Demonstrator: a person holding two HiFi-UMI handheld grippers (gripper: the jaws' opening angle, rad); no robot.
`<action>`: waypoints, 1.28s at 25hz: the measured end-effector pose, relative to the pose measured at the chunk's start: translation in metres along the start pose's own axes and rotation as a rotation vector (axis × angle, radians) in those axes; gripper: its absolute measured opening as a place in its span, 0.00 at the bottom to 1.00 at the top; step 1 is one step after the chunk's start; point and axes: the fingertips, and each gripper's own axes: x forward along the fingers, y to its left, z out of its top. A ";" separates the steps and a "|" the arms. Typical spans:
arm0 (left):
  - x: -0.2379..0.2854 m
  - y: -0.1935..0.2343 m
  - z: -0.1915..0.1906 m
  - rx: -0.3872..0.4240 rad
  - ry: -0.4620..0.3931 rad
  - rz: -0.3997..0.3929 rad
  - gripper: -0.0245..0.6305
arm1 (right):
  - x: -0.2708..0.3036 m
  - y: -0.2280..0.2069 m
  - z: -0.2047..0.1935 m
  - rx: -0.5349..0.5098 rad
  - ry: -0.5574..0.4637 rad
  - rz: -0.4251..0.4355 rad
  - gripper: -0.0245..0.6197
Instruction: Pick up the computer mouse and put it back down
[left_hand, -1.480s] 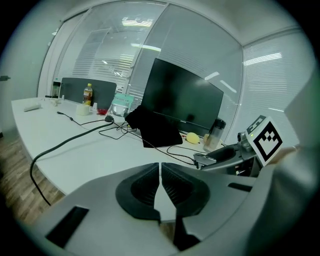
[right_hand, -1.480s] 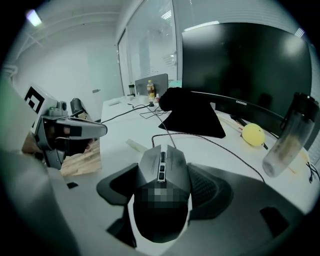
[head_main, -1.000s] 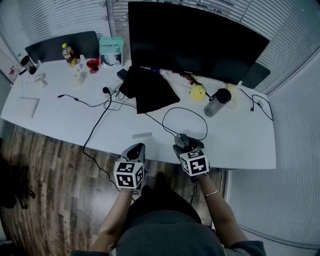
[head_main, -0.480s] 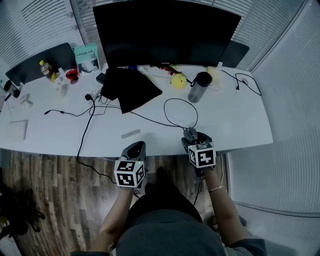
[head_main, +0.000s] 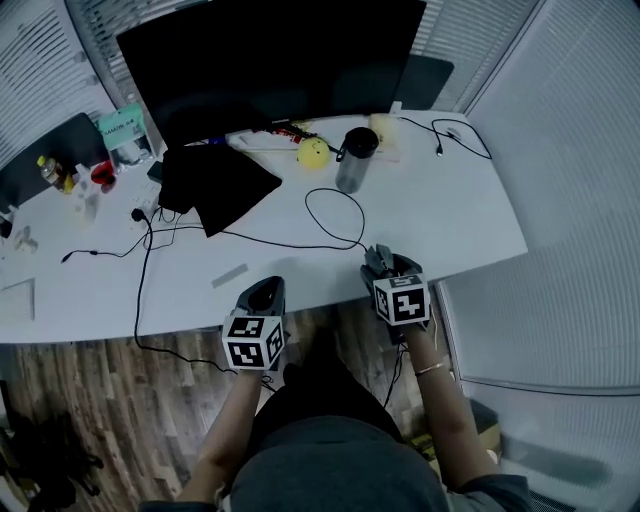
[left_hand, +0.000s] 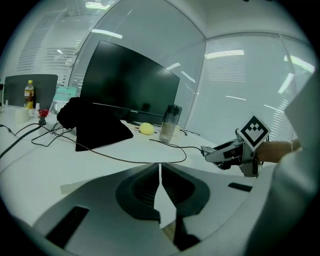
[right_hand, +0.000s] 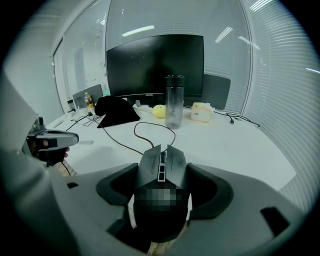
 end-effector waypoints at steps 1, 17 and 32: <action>0.005 -0.004 0.002 0.003 0.002 -0.007 0.08 | 0.000 -0.006 -0.001 0.005 0.004 -0.005 0.51; 0.082 -0.045 0.022 0.054 0.049 -0.069 0.08 | 0.026 -0.099 -0.008 0.077 0.061 -0.066 0.51; 0.123 -0.051 0.033 0.050 0.075 -0.068 0.08 | 0.056 -0.141 -0.003 0.093 0.116 -0.095 0.51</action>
